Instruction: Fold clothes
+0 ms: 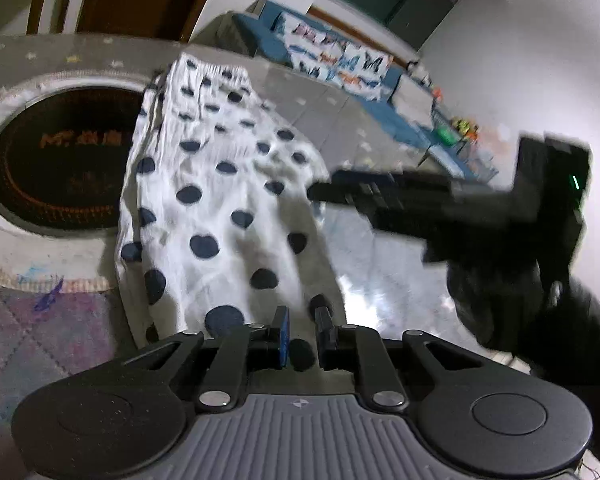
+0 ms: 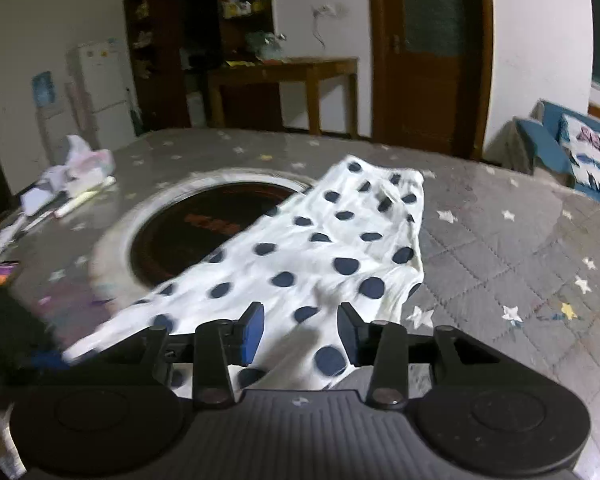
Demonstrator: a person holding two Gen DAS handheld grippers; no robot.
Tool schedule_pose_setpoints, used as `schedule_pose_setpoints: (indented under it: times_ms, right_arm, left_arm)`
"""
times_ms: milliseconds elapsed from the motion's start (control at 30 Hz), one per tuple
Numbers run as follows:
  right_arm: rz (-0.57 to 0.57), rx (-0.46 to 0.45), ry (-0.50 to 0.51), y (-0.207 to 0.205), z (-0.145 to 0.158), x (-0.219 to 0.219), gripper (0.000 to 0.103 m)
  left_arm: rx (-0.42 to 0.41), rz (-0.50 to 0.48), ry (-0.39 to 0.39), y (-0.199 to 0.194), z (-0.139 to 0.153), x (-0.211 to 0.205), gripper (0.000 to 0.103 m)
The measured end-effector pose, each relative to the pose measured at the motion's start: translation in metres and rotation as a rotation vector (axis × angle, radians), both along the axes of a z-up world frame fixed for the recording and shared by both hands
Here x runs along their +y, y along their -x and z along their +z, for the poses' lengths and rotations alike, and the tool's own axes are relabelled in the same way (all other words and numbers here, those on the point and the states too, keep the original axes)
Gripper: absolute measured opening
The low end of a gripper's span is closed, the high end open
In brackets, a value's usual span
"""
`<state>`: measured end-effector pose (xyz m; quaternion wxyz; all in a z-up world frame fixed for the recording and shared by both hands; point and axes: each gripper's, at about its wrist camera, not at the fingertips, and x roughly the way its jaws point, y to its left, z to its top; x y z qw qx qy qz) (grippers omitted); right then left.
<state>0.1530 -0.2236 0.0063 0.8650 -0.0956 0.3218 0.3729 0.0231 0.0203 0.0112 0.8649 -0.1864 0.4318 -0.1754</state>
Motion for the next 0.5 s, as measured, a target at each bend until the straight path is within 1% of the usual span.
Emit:
schedule_pose_setpoints:
  times_ms: [100, 167, 200, 233, 267, 300, 333, 367, 400, 500]
  right_arm:
    - [-0.035, 0.026, 0.034, -0.021, -0.017, 0.006, 0.041]
    - [-0.054, 0.047, 0.053, -0.031, -0.028, 0.007, 0.043]
    - [-0.062, 0.053, 0.059, -0.034, -0.031, 0.006, 0.047]
    - [-0.061, 0.051, 0.063, -0.036, -0.031, 0.006, 0.049]
    - [-0.055, 0.042, 0.066, -0.035, -0.029, 0.007, 0.051]
    - [-0.050, 0.032, 0.068, -0.035, -0.027, 0.008, 0.054]
    - [-0.044, 0.022, 0.070, -0.035, -0.025, 0.009, 0.055]
    - [-0.032, 0.009, 0.069, -0.035, -0.021, 0.012, 0.062]
    - [-0.021, -0.004, 0.067, -0.035, -0.018, 0.014, 0.071]
    - [0.009, -0.022, 0.065, -0.039, -0.012, 0.029, 0.079]
  left_arm:
    - [0.035, -0.004, -0.014, 0.000, -0.013, 0.003, 0.016]
    - [0.036, -0.006, -0.005, 0.003, -0.014, 0.006, 0.017]
    - [0.035, -0.008, 0.001, 0.004, -0.015, 0.007, 0.020]
    - [0.033, -0.010, 0.008, 0.004, -0.013, 0.007, 0.028]
    - [0.020, -0.015, 0.005, 0.004, -0.010, 0.006, 0.033]
    - [0.001, -0.021, -0.001, 0.004, -0.006, 0.004, 0.043]
    - [-0.017, -0.027, -0.008, 0.004, -0.002, 0.002, 0.051]
    - [-0.041, -0.032, -0.020, 0.004, 0.002, -0.001, 0.054]
    - [-0.056, -0.035, -0.035, 0.003, 0.003, -0.003, 0.058]
    - [-0.084, -0.038, -0.083, 0.000, 0.003, -0.010, 0.065]
